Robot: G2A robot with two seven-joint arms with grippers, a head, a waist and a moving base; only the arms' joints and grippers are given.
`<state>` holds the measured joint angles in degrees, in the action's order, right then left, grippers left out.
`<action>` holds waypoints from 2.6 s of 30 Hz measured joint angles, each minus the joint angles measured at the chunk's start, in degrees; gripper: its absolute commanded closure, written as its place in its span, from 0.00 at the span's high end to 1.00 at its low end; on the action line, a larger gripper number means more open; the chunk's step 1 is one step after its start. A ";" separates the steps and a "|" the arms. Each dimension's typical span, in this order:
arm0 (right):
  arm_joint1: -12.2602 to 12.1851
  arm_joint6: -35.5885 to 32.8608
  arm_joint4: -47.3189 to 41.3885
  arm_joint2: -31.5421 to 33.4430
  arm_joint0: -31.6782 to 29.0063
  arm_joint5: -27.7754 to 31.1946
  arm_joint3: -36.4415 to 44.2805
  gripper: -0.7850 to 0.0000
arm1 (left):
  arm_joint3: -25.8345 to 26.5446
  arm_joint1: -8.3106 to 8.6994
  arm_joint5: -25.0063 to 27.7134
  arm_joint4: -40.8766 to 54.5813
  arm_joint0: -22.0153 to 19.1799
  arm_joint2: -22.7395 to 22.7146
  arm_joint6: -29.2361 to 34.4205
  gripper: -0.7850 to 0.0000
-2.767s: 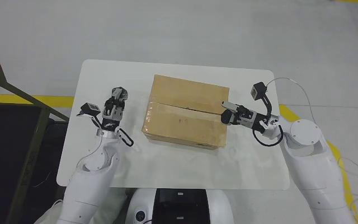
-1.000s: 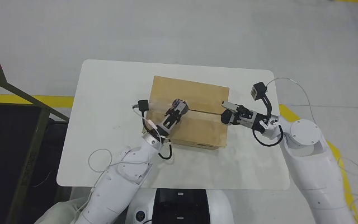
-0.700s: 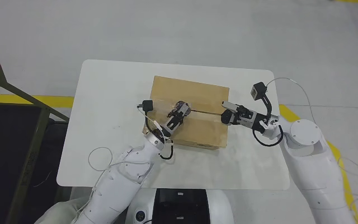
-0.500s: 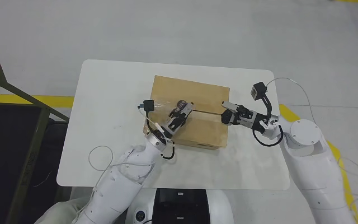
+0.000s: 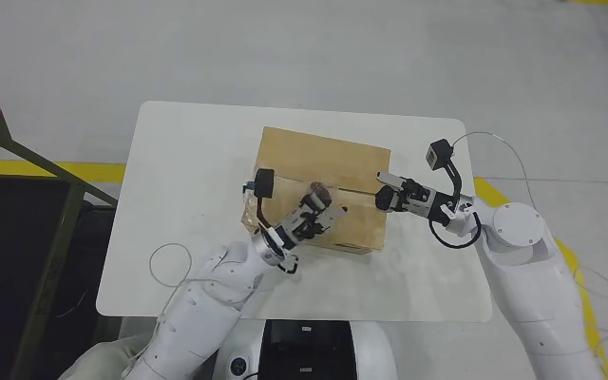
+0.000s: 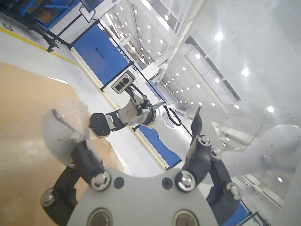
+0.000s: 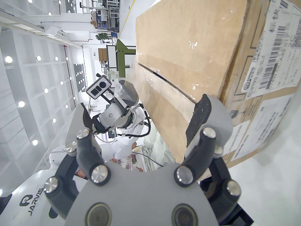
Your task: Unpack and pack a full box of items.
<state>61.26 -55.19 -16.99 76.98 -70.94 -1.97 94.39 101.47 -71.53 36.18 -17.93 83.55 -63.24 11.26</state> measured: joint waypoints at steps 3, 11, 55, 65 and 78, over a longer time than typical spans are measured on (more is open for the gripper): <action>0.00 0.00 0.00 0.00 0.00 0.00 0.00 1.00 | 0.03 0.31 2.03 1.19 0.25 -0.80 1.76 1.00; 0.00 0.00 0.00 0.00 0.00 0.00 0.00 1.00 | 1.46 0.84 6.63 1.75 2.48 -4.36 -1.24 1.00; 0.00 0.00 0.00 0.00 0.00 0.00 0.00 1.00 | -2.41 3.90 0.12 15.82 5.46 -29.66 2.59 1.00; 0.00 0.00 0.00 0.00 0.00 0.00 0.00 1.00 | -6.49 4.42 -0.44 15.73 2.93 -32.91 4.20 1.00; 0.00 0.00 0.00 0.00 0.00 0.00 0.00 1.00 | -13.33 4.95 -3.84 14.03 -4.20 -34.87 5.13 1.00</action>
<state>61.26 -55.19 -16.99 76.98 -70.94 -1.97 94.39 88.14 -66.58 32.34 -3.91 79.34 -98.10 16.39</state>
